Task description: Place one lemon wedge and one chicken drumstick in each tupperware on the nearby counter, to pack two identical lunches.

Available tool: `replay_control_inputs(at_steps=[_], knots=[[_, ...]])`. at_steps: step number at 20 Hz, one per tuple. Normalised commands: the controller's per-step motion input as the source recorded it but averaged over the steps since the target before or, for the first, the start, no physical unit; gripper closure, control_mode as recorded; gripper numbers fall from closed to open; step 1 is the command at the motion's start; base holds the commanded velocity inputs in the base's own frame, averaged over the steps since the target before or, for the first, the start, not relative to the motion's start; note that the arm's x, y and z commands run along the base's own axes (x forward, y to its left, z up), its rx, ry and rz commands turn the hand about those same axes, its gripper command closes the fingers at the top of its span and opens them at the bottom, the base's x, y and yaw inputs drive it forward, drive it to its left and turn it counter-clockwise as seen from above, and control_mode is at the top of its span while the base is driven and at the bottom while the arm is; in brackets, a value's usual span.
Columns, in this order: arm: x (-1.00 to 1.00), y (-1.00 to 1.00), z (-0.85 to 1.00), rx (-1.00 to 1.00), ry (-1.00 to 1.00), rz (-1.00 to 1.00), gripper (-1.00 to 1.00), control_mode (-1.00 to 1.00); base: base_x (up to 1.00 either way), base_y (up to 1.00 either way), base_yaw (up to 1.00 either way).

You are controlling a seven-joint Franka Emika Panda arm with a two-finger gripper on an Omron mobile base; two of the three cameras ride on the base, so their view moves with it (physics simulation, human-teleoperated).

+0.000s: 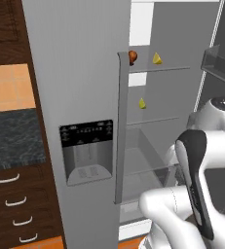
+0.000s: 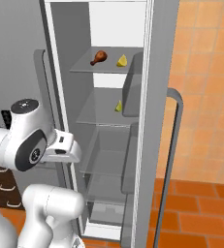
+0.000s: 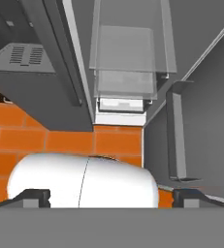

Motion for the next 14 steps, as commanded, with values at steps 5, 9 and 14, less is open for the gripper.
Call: replay_control_inputs(at_steps=[5, 9, 14], knots=[[0.63, -0.02, 1.00, 0.04, -0.41, 0.07, -1.00, -1.00, 0.00, 0.00, 0.00], [1.00, 0.00, 0.89, 0.03, -0.19, 0.00, -1.00, -1.00, 0.00, 0.00, 0.00], [1.00, 0.00, 0.09, -0.03, 0.05, -0.07, -1.00, -1.00, 0.00, 0.00, 0.00]])
